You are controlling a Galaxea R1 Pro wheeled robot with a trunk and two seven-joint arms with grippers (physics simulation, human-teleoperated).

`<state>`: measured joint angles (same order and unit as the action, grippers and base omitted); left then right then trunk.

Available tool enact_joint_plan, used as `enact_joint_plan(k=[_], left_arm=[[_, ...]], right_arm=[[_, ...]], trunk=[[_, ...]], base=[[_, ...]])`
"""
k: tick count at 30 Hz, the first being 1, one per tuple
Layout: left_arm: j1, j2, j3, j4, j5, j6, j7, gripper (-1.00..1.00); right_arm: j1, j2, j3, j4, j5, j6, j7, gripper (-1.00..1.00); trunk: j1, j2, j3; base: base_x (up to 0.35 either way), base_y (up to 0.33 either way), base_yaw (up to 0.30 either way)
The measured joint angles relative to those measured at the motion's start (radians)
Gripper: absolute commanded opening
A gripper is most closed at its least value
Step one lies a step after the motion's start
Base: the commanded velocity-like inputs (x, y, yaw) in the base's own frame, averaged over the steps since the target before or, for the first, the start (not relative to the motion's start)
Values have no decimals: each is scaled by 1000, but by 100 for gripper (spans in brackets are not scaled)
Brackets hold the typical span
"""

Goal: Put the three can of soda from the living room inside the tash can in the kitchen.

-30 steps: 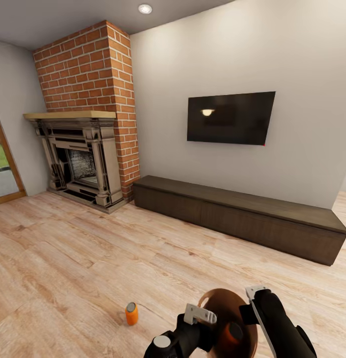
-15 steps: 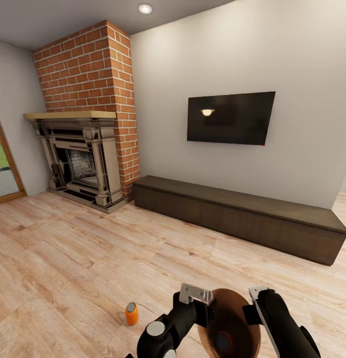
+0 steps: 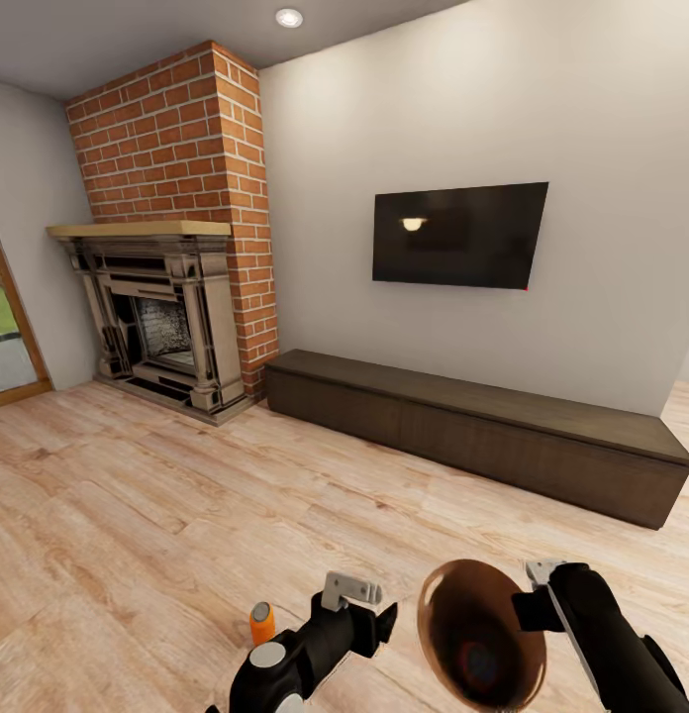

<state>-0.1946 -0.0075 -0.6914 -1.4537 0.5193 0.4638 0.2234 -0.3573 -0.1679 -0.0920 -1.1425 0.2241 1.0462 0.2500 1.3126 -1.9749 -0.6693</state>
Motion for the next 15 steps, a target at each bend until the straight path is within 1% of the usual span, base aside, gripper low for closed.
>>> enact_joint_plan(k=[2,3,5,6,9,11,12,14,15], left_arm=[[1,20,0,6,12,-3,1,100],[2,35,-1,18,18,-6,1,100],[3,45,-1,38,23,-9,2,100],[4,53,-2,75,27,-23,2,100],[2,57,-2,125,30,-45,2,100],[1,57,-1,185,31,-71,1,100],[1,56,-1,201,31,-78,1,100],[0,56,-1,265,31,-99,1,100],[0,55,-1,280,32,-102,1,100]], right_arm=[[-3,-2,-9,0,17,-2,3,-100],[-7,-3,-16,1,14,-1,5,-100],[-14,-5,-20,0,1,0,8,-100],[-23,-6,-24,6,-6,1,10,-100],[-35,-7,-27,2,-2,0,10,-100],[-53,-6,-26,19,10,-1,10,-100],[-60,-5,-25,28,10,-1,10,-100],[-107,-5,-23,98,4,0,11,-100],[-126,-4,-22,129,-1,0,11,-100]], trunk=[[0,0,0],[0,0,0],[0,0,0],[0,0,0],[0,0,0],[0,0,0],[0,0,0],[0,0,0],[0,0,0]], base=[[0,0,0],[0,0,0],[0,0,0],[0,0,0],[0,0,0],[0,0,0],[0,0,0],[0,0,0],[0,0,0]])
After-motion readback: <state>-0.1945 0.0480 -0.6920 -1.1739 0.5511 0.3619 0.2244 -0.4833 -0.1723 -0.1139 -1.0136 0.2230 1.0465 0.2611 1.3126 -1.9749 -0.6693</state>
